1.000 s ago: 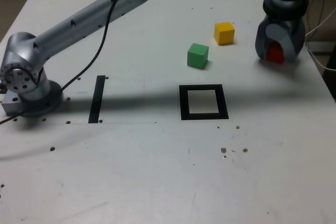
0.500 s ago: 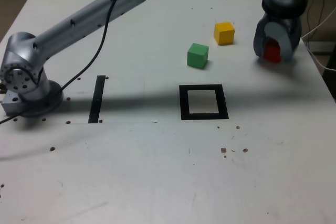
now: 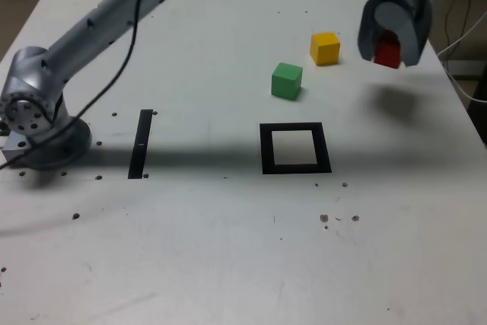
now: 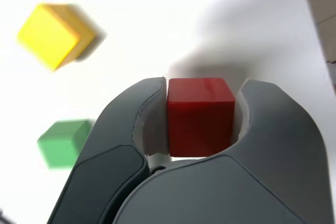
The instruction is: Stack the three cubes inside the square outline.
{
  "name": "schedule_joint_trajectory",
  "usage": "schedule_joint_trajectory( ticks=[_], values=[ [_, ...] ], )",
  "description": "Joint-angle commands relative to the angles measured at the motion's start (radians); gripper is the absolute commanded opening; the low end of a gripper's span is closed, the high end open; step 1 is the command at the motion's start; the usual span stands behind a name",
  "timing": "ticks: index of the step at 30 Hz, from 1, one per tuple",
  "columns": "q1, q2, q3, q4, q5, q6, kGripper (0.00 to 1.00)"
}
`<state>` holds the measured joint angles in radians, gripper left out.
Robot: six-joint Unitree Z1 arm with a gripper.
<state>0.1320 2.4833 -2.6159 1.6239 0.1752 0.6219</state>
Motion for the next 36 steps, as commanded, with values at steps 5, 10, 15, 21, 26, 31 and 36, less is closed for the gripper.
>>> schedule_joint_trajectory(
  ticks=[5, 10, 15, 21, 26, 31, 36],
  values=[
    [-0.025, -0.101, 0.143, 0.002, 0.018, -0.088, 0.36],
    [-0.045, -0.178, 0.268, -0.01, 0.023, -0.16, 0.36],
    [-0.063, -0.248, 0.385, -0.032, 0.016, -0.228, 0.36],
    [-0.093, -0.337, 0.539, -0.09, -0.013, -0.323, 0.36],
    [-0.119, -0.399, 0.671, -0.16, -0.044, -0.408, 0.36],
    [-0.141, -0.443, 0.791, -0.233, -0.081, -0.482, 0.36],
    [-0.16, -0.469, 0.879, -0.294, -0.102, -0.535, 0.36]
  ],
)
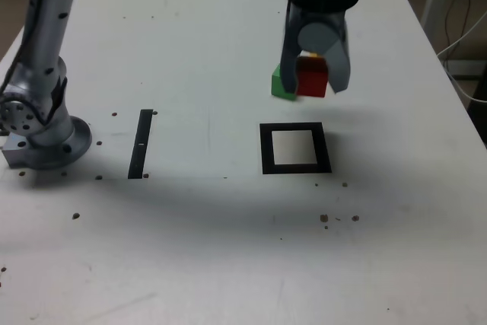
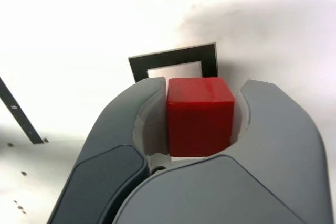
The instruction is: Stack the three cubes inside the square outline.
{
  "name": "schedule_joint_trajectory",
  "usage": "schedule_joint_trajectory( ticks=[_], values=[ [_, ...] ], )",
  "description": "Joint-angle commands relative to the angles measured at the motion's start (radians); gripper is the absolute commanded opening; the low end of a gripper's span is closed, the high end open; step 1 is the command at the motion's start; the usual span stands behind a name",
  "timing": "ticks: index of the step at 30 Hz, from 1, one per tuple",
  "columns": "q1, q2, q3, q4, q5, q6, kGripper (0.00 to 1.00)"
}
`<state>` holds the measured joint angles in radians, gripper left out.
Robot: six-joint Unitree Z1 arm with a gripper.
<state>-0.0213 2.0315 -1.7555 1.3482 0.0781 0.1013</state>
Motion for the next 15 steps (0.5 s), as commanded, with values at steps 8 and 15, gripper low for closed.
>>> schedule_joint_trajectory(
  ticks=[8, 15],
  values=[
    [-0.036, -0.05, 0.124, -0.095, -0.02, -0.092, 0.36],
    [-0.063, -0.067, 0.196, -0.156, -0.026, -0.163, 0.36]
  ],
)
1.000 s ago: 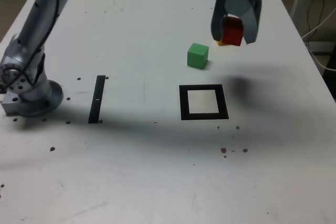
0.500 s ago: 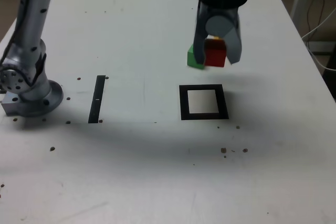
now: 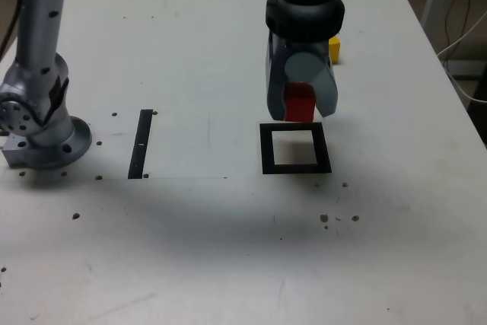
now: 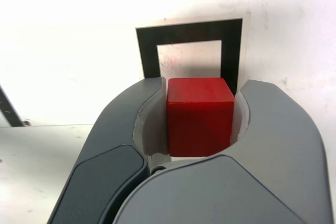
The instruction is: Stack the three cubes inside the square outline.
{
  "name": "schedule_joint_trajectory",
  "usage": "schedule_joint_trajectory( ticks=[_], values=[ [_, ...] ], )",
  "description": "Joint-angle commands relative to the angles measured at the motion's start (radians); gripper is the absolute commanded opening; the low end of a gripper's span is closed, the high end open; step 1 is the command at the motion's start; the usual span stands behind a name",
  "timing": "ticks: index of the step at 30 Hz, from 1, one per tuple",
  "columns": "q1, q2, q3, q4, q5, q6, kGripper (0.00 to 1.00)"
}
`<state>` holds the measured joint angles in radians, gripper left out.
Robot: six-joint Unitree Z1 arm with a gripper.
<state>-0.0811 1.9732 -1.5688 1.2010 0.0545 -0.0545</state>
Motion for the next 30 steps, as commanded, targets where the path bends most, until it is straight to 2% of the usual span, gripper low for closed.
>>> schedule_joint_trajectory(
  ticks=[1, 14, 30],
  values=[
    [-0.005, -0.009, 0.019, -0.019, -0.004, -0.014, 0.36],
    [-0.012, 0.008, 0.121, -0.132, -0.034, -0.049, 0.36],
    [-0.012, 0.037, 0.152, -0.17, -0.038, -0.05, 0.36]
  ],
)
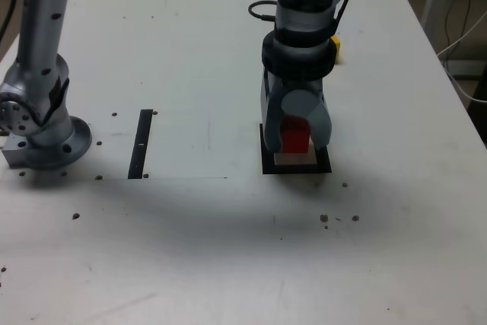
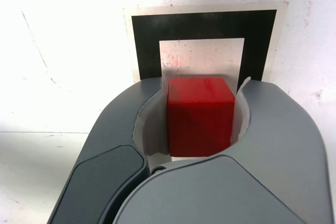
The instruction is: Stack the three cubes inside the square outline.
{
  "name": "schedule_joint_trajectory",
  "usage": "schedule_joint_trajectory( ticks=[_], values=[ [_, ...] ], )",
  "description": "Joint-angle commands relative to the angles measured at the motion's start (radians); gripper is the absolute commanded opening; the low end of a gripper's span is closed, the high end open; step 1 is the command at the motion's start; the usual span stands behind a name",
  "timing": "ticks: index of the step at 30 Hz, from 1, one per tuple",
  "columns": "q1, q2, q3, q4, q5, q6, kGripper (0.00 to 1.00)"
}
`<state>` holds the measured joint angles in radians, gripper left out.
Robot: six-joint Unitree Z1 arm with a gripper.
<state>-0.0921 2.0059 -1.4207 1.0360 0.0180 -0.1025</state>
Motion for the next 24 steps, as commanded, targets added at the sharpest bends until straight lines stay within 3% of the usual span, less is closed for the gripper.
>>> schedule_joint_trajectory(
  ticks=[1, 5, 7, 11, 13, 24],
  values=[
    [-0.001, 0.005, 0.006, -0.008, -0.001, -0.002, 0.36],
    [-0.001, 0.01, 0.014, -0.019, -0.001, -0.001, 0.39],
    [0.001, 0.013, 0.018, -0.024, -0.001, 0.001, 0.52],
    [0.007, 0.017, 0.029, -0.03, -0.004, 0.008, 0.87],
    [0.01, 0.019, 0.034, -0.031, -0.005, 0.01, 0.96],
    [0.015, 0.005, 0.044, -0.028, -0.004, 0.014, 0.99]
  ],
)
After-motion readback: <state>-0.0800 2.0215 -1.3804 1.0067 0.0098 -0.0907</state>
